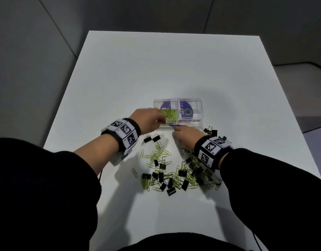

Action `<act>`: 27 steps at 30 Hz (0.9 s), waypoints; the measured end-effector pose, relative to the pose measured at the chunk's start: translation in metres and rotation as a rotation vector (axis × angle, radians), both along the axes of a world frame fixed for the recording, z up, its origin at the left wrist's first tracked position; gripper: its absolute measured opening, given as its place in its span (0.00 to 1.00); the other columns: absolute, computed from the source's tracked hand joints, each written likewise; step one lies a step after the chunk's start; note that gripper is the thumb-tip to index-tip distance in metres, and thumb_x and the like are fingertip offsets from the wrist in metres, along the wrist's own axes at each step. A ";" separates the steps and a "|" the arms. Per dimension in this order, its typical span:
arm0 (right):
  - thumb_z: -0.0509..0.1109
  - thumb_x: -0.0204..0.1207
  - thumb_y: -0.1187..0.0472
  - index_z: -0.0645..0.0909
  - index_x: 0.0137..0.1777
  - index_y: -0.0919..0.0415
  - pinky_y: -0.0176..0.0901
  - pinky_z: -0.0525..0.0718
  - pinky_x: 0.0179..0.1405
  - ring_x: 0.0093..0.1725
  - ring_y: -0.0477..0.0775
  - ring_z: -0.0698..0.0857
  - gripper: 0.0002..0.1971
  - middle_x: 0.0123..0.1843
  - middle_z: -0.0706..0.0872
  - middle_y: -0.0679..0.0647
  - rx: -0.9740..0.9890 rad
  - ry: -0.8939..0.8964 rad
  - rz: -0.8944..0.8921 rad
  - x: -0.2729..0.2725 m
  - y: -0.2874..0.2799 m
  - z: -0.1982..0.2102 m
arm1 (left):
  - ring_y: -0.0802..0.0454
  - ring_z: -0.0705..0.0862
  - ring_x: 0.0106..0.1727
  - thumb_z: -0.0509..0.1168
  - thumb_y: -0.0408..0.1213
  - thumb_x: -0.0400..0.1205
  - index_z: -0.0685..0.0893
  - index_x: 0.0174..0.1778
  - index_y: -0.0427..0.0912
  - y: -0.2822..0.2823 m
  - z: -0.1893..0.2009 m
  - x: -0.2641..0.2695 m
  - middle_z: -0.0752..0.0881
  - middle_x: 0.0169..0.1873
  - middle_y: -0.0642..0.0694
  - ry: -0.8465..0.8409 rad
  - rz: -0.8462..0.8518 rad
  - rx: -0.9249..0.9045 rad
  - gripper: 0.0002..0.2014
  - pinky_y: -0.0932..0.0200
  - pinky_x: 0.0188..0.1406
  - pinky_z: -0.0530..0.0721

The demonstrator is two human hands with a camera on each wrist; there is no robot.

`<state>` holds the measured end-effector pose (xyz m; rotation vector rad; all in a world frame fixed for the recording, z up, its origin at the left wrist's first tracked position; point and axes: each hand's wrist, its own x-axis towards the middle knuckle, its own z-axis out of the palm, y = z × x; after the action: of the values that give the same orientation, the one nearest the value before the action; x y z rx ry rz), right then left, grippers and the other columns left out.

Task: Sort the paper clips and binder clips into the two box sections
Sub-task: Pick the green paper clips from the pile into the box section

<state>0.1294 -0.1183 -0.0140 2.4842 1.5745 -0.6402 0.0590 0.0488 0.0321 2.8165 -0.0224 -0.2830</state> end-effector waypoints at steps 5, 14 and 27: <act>0.62 0.74 0.76 0.75 0.66 0.69 0.52 0.79 0.63 0.67 0.62 0.73 0.19 0.68 0.75 0.62 -0.025 -0.034 0.021 -0.025 -0.008 0.000 | 0.52 0.76 0.67 0.59 0.35 0.82 0.71 0.73 0.53 0.003 -0.032 -0.067 0.72 0.72 0.49 0.296 -0.134 0.079 0.22 0.61 0.60 0.79; 0.61 0.75 0.69 0.75 0.61 0.68 0.52 0.75 0.60 0.62 0.65 0.79 0.14 0.61 0.80 0.66 -0.047 0.060 -0.150 -0.044 -0.011 0.008 | 0.46 0.69 0.70 0.71 0.37 0.74 0.61 0.79 0.46 0.009 -0.048 -0.117 0.65 0.72 0.44 0.405 0.036 -0.006 0.38 0.59 0.65 0.72; 0.61 0.77 0.63 0.72 0.48 0.61 0.44 0.70 0.41 0.46 0.58 0.78 0.03 0.47 0.80 0.59 0.109 0.078 -0.197 -0.058 -0.013 0.007 | 0.46 0.79 0.60 0.64 0.39 0.82 0.74 0.69 0.44 -0.037 -0.058 -0.096 0.73 0.67 0.42 0.221 0.201 -0.186 0.19 0.58 0.62 0.77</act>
<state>0.0715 -0.1308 -0.0071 2.7515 1.4367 -0.7030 -0.0372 0.0114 -0.0256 2.5632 0.2675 -0.5134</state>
